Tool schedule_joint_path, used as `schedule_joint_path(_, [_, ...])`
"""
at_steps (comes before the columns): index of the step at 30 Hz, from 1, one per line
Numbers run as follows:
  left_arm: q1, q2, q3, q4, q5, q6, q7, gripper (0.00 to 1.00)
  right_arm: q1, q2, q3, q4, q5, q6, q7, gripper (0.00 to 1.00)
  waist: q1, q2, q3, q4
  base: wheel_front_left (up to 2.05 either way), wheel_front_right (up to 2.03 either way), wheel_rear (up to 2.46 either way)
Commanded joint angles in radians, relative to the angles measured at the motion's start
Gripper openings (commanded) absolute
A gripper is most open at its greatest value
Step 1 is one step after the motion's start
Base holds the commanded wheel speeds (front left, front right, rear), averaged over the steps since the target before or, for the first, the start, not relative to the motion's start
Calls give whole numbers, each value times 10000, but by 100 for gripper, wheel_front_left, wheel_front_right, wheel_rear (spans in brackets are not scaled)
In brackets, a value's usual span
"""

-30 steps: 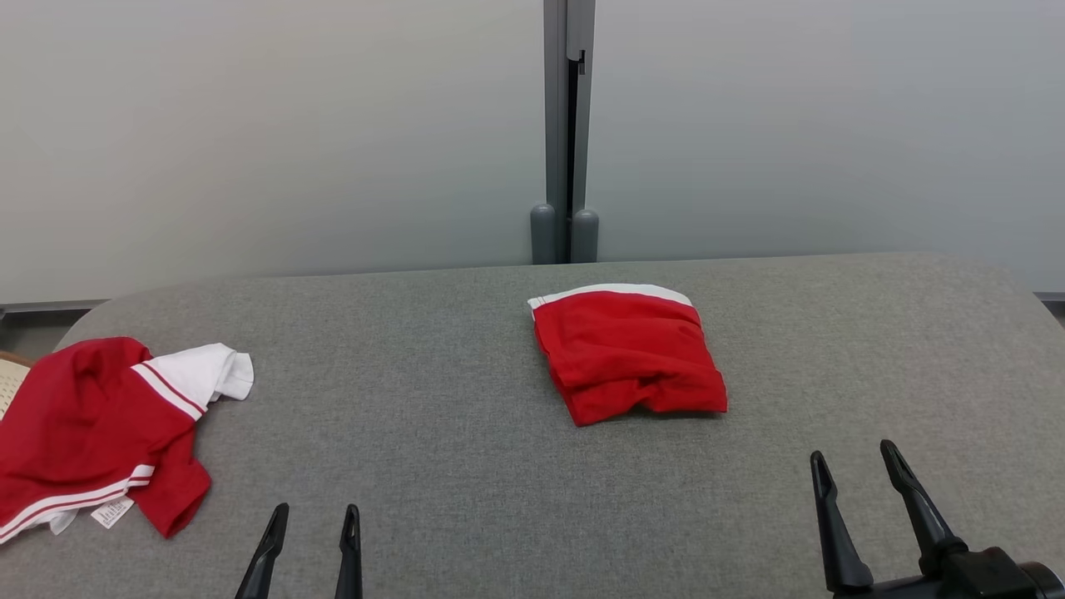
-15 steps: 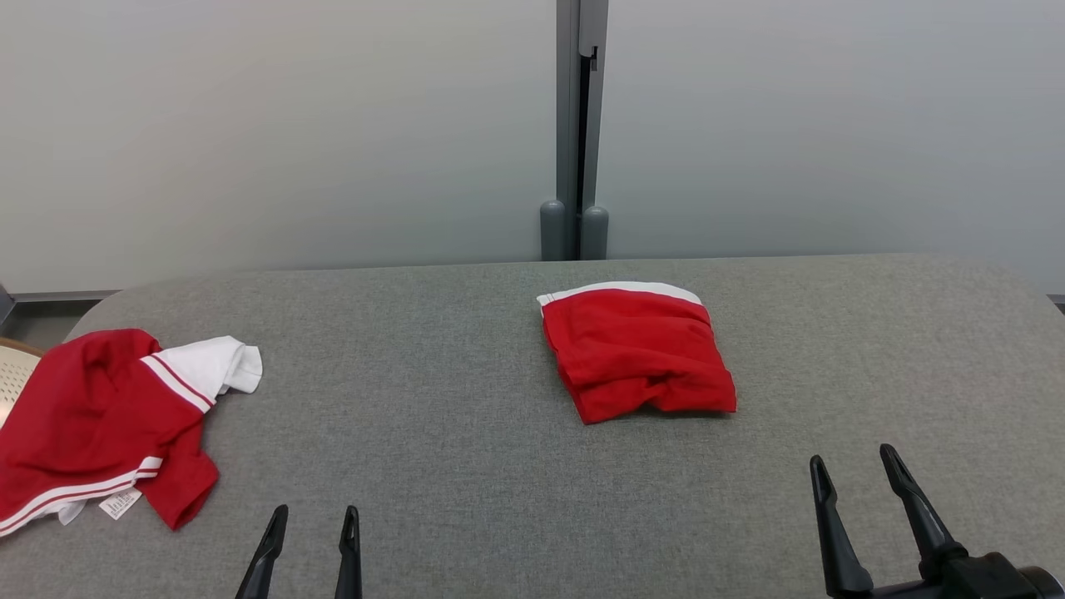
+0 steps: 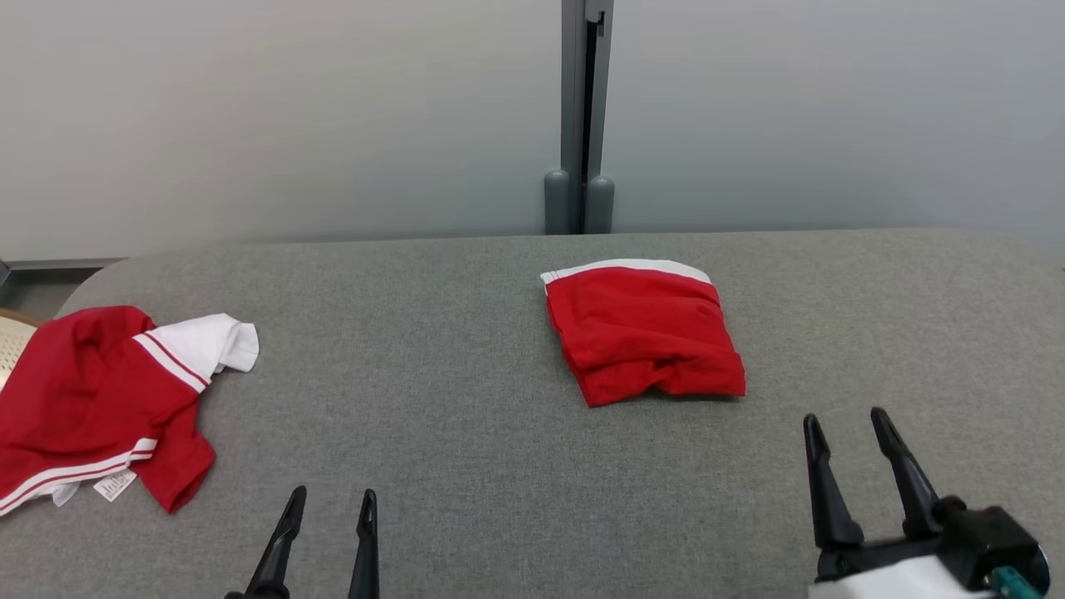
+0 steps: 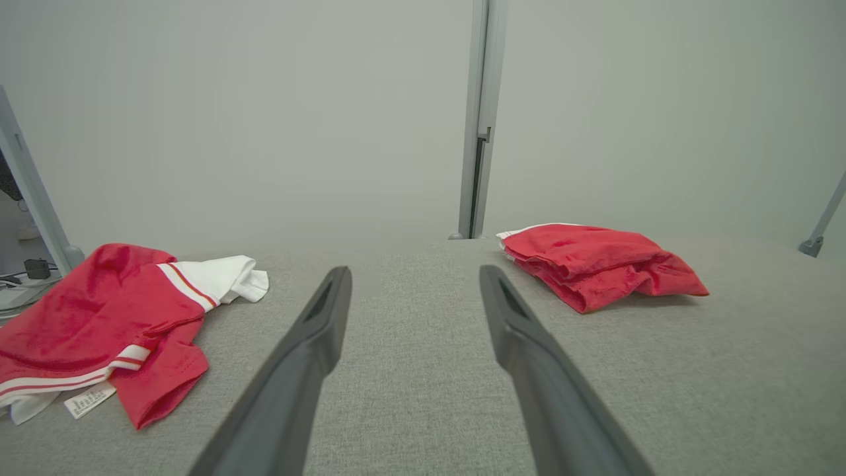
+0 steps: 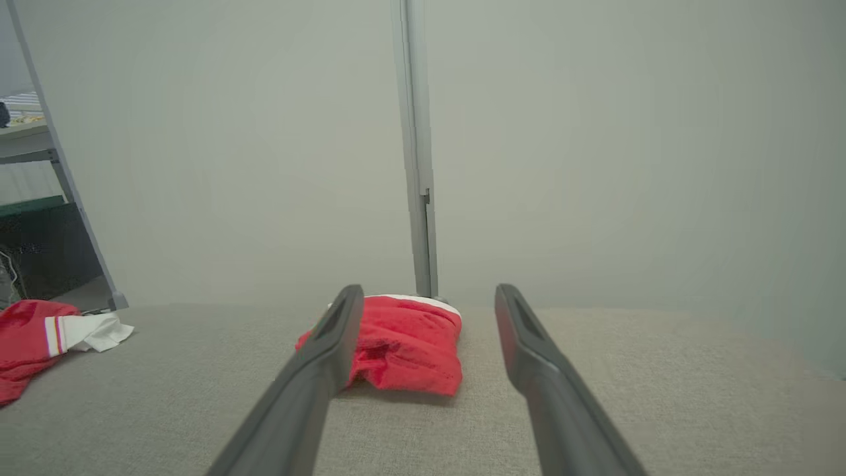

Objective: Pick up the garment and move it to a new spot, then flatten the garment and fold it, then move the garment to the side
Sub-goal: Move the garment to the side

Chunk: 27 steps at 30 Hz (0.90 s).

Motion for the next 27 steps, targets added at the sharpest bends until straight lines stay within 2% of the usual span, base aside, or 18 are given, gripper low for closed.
schedule_joint_path(1, [-332,29,-128,41,-22,-103,1,100,-772,-21,74,371,661,-3,-10,100,0,-1,385,108,0,0,0])
schedule_joint_path(2, [-332,29,-128,41,-22,-103,1,100,-772,-21,74,371,661,-3,-10,100,0,-1,385,108,0,0,0])
schedule_joint_path(5, [-683,30,-401,71,-15,-247,2,100,-1825,-300,-33,1049,2021,-3,-8,100,0,-1,940,310,0,0,0])
schedule_joint_path(7, [-1133,27,-634,1,-20,-357,1,100,-2711,-692,218,1853,3447,-3,43,100,0,-1,1509,525,0,0,0])
schedule_joint_path(9, [-1560,24,-947,66,19,-495,1,100,-3750,-1405,755,2272,4963,-3,543,100,0,-1,2052,762,0,0,0])
schedule_joint_path(13, [-2434,27,-1371,-12,-156,-439,1,100,-5073,-2729,1338,2587,8099,-2,2307,100,0,-1,2930,1129,0,0,0])
schedule_joint_path(16, [-2917,30,-1609,-74,-278,-425,2,100,-5845,-3588,1451,2736,9877,-2,3926,100,0,-1,3530,1386,0,0,0])
schedule_joint_path(18, [-3183,30,-1751,-64,-358,-455,2,100,-6180,-4106,1498,2922,10552,-2,4854,100,0,-1,3843,1541,0,0,0])
schedule_joint_path(23, [-3671,29,-2060,29,-537,-602,2,100,-6838,-4914,1811,3423,11580,-2,6833,100,0,-1,4535,1846,0,0,0])
schedule_joint_path(27, [-3893,29,-2260,72,-616,-662,1,100,-7234,-5021,1910,3805,11734,-2,7312,100,0,-1,4853,1997,0,0,0])
